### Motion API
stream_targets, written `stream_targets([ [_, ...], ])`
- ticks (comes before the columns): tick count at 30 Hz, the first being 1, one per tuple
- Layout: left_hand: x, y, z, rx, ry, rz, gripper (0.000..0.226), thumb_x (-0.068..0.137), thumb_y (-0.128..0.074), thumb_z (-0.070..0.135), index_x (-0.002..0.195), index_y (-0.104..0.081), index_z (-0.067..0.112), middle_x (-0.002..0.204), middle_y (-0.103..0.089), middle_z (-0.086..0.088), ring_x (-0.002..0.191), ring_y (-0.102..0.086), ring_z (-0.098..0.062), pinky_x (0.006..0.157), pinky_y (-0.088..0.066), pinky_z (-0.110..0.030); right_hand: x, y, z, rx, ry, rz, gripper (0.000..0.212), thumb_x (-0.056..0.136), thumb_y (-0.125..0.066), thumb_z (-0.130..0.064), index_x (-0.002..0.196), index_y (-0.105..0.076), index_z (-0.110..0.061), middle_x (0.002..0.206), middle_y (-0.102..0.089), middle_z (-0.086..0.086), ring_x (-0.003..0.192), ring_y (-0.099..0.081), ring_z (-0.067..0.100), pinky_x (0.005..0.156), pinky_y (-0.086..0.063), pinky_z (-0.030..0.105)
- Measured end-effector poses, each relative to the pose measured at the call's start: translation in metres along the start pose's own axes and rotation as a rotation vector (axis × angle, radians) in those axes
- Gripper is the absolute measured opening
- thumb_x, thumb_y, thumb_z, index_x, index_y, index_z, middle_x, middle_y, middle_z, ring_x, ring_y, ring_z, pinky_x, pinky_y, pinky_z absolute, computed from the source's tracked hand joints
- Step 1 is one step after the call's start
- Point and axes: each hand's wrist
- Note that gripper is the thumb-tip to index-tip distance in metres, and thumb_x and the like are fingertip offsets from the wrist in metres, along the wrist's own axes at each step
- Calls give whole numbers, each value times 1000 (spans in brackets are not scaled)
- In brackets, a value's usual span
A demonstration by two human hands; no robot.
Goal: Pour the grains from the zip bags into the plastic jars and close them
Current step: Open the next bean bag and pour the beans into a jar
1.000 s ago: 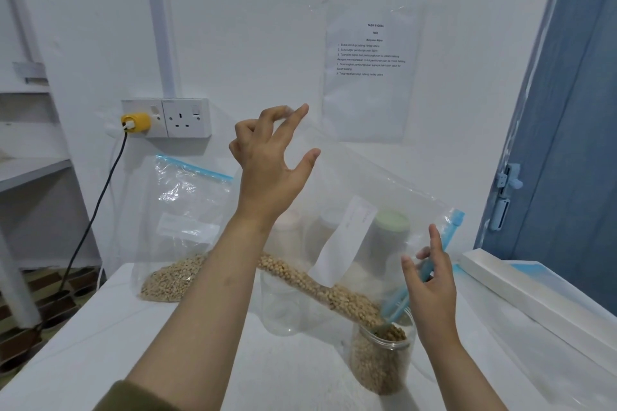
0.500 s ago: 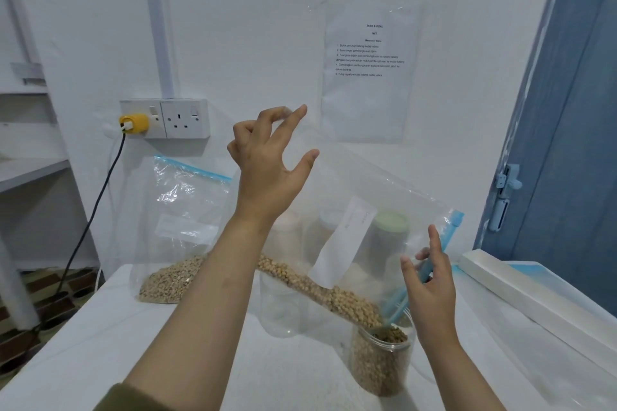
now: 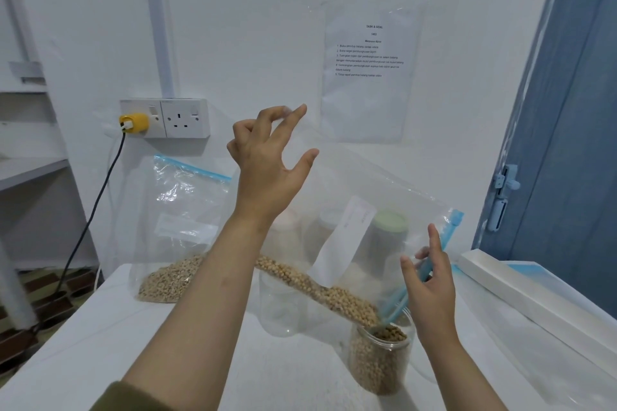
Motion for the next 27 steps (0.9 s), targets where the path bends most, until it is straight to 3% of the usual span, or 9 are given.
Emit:
stream_targets([
  [14, -2, 2, 0, -3, -4, 1, 56, 83, -72, 38, 136, -57, 27, 127, -53, 4, 111, -35, -17, 88, -24, -30, 4, 0, 0, -15, -1, -11, 67, 97, -60, -16, 151, -30, -43, 97, -47, -6, 91, -50, 5, 92, -47, 33],
  [20, -2, 0, 2, -14, -2, 2, 56, 83, -71, 38, 135, -57, 27, 128, -54, 5, 110, -35, -18, 89, -27, -33, 2, 0, 2, -29, -11, -10, 67, 97, -61, -19, 151, -30, -44, 99, -47, -7, 97, -51, 10, 96, -50, 41],
  [25, -3, -1, 4, -6, -12, 3, 56, 84, -71, 38, 137, -56, 27, 128, -53, 4, 110, -34, -17, 88, -29, -33, 0, 2, 2, -13, 12, -2, 69, 96, -62, -17, 151, -32, -44, 119, -38, -4, 113, -49, 14, 106, -44, 36],
  [27, -3, -1, 4, -4, -15, 6, 56, 84, -71, 38, 137, -56, 27, 128, -53, 3, 111, -33, -17, 88, -29, -34, -1, 3, 2, -3, 21, 15, 67, 95, -64, -15, 149, -36, -42, 127, -31, -11, 121, -47, 15, 107, -42, 32],
])
Point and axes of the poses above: each hand's wrist, its own x-axis towards the middle knuckle, its own y-axis out of the back of the hand, z = x × y
